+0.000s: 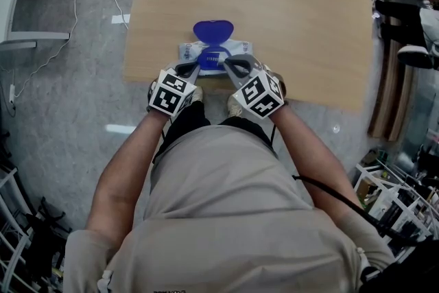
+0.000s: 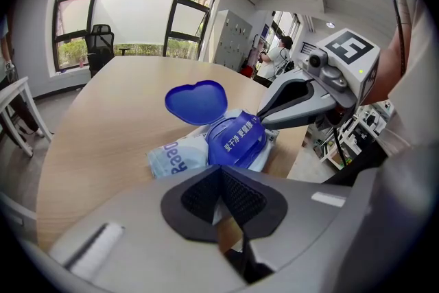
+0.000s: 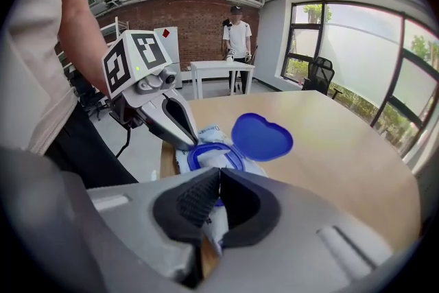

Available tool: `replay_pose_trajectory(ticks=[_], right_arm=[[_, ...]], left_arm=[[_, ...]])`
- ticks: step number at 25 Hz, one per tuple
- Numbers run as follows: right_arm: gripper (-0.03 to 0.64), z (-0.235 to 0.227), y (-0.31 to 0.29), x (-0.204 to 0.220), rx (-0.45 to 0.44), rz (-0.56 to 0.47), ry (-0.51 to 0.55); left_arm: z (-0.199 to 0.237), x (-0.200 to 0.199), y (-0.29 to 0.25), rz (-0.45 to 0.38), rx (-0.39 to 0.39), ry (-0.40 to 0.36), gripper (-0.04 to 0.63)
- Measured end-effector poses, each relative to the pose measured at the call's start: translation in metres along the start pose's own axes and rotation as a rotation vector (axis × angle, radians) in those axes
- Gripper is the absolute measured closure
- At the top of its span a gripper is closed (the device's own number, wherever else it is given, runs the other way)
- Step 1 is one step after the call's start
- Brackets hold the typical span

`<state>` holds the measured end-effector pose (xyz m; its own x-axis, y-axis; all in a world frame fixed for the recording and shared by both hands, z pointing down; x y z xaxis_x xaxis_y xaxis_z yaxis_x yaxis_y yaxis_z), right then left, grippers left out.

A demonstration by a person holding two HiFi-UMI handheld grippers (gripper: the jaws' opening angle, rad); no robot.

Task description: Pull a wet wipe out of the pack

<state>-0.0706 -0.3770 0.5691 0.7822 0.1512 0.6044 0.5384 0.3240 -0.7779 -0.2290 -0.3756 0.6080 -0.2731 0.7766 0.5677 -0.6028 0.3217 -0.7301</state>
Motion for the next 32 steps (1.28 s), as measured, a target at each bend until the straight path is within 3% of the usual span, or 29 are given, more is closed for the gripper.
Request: replay_pose_trajectory(ticks=[15, 32], right_arm=[[0.612, -0.009, 0.033, 0.000, 0.063, -0.040, -0.020], [0.612, -0.025, 0.111, -0.003, 0.162, -0.194, -0.011]], left_arm=[[-0.001, -0.003, -0.001, 0.000, -0.039, 0.008, 0.588], [-0.020, -0.006, 0.004, -0.020, -0.134, 0.057, 0.589]])
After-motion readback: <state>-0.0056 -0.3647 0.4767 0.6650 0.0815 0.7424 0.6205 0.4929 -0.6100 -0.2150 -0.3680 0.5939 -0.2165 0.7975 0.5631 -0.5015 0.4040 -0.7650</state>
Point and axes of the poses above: the fingertips, and each gripper's own axes: y backward along the fingers, z to its left, x out of its underside, the point moved 8 cm from there along y, backward along the fingers, and after that the axes turned 12 degrees about y, right-handed, at the moved point
